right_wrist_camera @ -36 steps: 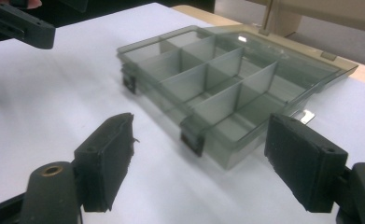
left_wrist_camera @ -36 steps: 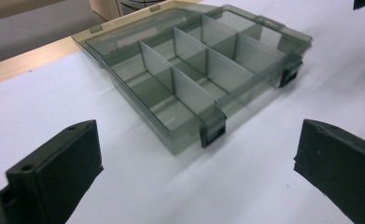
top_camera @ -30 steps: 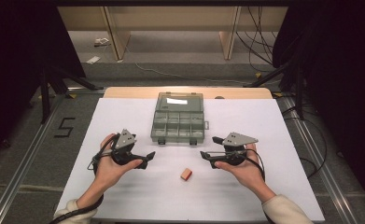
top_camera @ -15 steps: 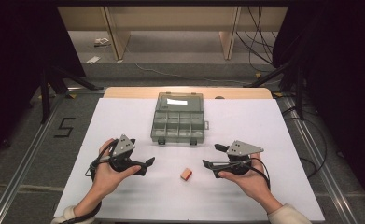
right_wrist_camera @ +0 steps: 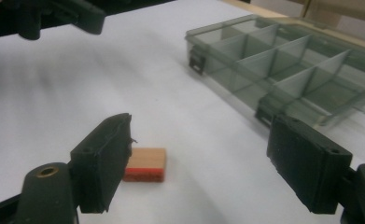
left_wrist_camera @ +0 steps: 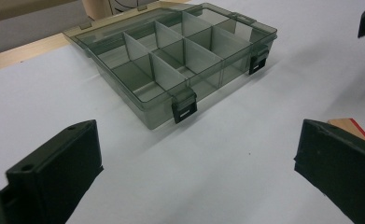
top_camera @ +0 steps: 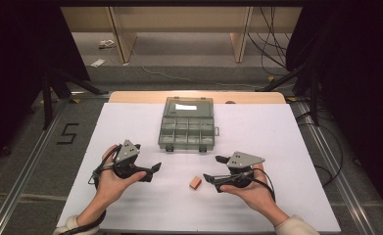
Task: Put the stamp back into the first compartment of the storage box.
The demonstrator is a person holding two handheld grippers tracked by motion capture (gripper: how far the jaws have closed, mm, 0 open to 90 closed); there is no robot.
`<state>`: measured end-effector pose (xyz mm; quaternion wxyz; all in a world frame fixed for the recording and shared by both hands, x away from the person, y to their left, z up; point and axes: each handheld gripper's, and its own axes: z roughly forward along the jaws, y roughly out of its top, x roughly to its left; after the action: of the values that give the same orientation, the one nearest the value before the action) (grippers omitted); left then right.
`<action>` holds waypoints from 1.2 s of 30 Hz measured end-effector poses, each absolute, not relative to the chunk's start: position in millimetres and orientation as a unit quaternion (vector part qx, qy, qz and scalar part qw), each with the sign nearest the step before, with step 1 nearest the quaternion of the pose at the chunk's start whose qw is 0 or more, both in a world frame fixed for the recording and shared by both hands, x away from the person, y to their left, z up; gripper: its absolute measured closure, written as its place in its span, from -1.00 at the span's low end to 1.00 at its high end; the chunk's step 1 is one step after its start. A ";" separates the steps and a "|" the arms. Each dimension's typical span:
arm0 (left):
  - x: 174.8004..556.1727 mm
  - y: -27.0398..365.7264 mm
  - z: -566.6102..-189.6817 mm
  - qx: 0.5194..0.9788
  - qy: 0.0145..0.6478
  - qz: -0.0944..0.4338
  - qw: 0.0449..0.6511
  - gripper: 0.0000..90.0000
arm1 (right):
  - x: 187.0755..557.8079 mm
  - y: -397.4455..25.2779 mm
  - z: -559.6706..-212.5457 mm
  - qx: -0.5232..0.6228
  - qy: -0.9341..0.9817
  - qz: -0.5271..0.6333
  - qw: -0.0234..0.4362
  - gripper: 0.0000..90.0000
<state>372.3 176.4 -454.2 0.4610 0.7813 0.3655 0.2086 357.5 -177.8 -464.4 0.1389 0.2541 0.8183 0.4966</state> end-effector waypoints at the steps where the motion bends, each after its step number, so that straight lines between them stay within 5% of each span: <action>1: 372.4 176.6 -454.3 0.781 0.367 0.209 0.460 -1.00 | 356.7 -173.3 -466.7 0.249 0.822 0.493 0.136 -0.49; 21: 375.1 178.4 -457.6 0.779 0.377 0.209 0.455 -1.00 | 355.0 -131.8 -491.4 0.227 0.865 0.434 0.107 -0.40; 36: 375.9 180.0 -458.2 0.778 0.379 0.210 0.455 -1.00 | 353.3 -117.9 -498.6 0.226 0.885 0.393 0.110 -0.07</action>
<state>375.9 180.0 -458.2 0.4548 0.7779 0.3794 0.2100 353.3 -117.9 -498.6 0.1104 0.2257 0.8847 0.3925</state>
